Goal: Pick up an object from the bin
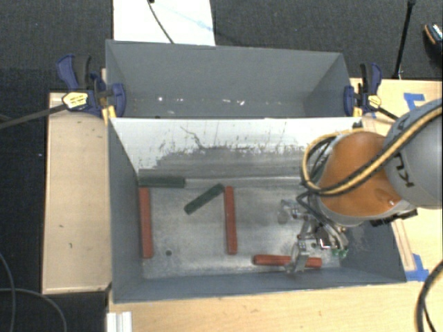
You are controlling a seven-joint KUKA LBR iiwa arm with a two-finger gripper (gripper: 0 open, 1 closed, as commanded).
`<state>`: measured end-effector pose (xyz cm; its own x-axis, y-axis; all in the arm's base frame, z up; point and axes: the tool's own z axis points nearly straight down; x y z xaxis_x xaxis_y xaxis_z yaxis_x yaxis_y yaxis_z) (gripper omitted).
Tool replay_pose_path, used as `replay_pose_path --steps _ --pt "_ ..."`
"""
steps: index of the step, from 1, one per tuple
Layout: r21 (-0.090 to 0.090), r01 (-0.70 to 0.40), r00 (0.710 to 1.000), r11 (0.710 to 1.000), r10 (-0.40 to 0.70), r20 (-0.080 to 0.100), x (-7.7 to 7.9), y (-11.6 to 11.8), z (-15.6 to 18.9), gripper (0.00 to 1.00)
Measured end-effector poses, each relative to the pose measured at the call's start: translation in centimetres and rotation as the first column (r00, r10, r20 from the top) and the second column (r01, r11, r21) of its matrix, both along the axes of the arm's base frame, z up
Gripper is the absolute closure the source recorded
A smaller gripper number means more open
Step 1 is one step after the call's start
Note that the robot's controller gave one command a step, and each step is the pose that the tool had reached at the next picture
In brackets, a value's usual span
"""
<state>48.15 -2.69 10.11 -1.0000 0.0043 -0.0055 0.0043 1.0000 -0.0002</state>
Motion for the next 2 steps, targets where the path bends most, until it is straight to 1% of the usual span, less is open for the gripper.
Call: replay_pose_path --steps 1,2 --pt "0.000 -0.204 0.979 0.979 0.204 0.003 -0.3 2.5 1.7 0.00" --pt "-0.002 -0.269 0.963 0.963 0.269 0.004 -0.2 1.1 -3.0 0.00"
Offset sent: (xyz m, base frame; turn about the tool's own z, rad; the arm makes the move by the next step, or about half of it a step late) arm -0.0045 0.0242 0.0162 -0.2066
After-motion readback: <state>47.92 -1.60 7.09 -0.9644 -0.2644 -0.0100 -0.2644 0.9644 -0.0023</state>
